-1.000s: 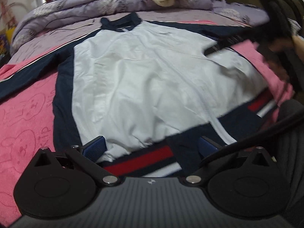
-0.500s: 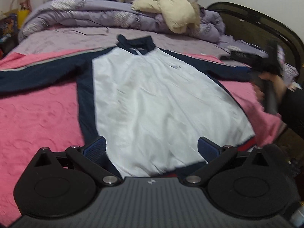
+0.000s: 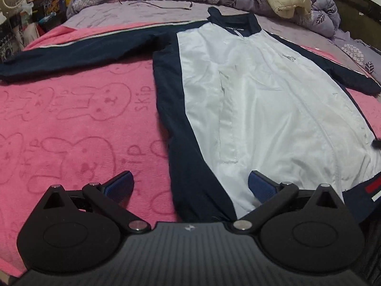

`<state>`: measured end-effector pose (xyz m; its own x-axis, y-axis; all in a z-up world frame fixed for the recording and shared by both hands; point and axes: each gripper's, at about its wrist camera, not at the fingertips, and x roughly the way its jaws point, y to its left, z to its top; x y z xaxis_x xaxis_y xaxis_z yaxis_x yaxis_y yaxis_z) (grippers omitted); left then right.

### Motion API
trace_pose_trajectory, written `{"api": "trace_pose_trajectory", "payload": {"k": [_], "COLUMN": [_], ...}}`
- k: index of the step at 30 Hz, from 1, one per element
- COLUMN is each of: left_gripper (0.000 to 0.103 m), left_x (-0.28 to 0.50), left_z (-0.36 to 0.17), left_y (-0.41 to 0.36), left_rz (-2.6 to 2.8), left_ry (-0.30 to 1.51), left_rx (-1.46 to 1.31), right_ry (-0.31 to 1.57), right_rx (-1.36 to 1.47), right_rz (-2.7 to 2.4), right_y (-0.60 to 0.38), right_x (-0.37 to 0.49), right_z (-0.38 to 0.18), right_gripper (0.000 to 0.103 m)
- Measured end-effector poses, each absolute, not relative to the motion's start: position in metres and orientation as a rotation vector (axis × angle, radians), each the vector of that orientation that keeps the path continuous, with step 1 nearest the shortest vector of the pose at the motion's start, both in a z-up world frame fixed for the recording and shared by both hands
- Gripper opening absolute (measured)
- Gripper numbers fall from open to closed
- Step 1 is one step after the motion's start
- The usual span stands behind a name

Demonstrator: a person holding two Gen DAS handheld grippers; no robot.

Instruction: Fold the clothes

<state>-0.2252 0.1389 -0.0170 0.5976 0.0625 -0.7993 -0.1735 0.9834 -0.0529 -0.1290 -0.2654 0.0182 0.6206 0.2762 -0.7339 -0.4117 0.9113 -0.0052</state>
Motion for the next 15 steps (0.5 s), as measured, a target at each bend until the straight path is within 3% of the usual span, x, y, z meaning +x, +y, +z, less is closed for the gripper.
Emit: {"api": "trace_pose_trajectory", "payload": {"k": [5, 10, 15], "left_gripper": [0.103, 0.103, 0.103], "left_x": [-0.208, -0.204, -0.238], "left_z": [0.0, -0.019, -0.024], "left_y": [0.132, 0.133, 0.133], "left_rz": [0.189, 0.209, 0.186], "left_ry": [0.886, 0.99, 0.944], "left_rx": [-0.068, -0.084, -0.132], "right_ry": [0.641, 0.65, 0.625], "right_rx": [-0.17, -0.255, -0.203], "right_rz": [0.548, 0.687, 0.784], "right_y": [-0.217, -0.131, -0.073], "right_x": [-0.121, -0.115, -0.104], "right_z": [0.053, 0.02, 0.021], "right_gripper": [0.093, 0.092, 0.092]}}
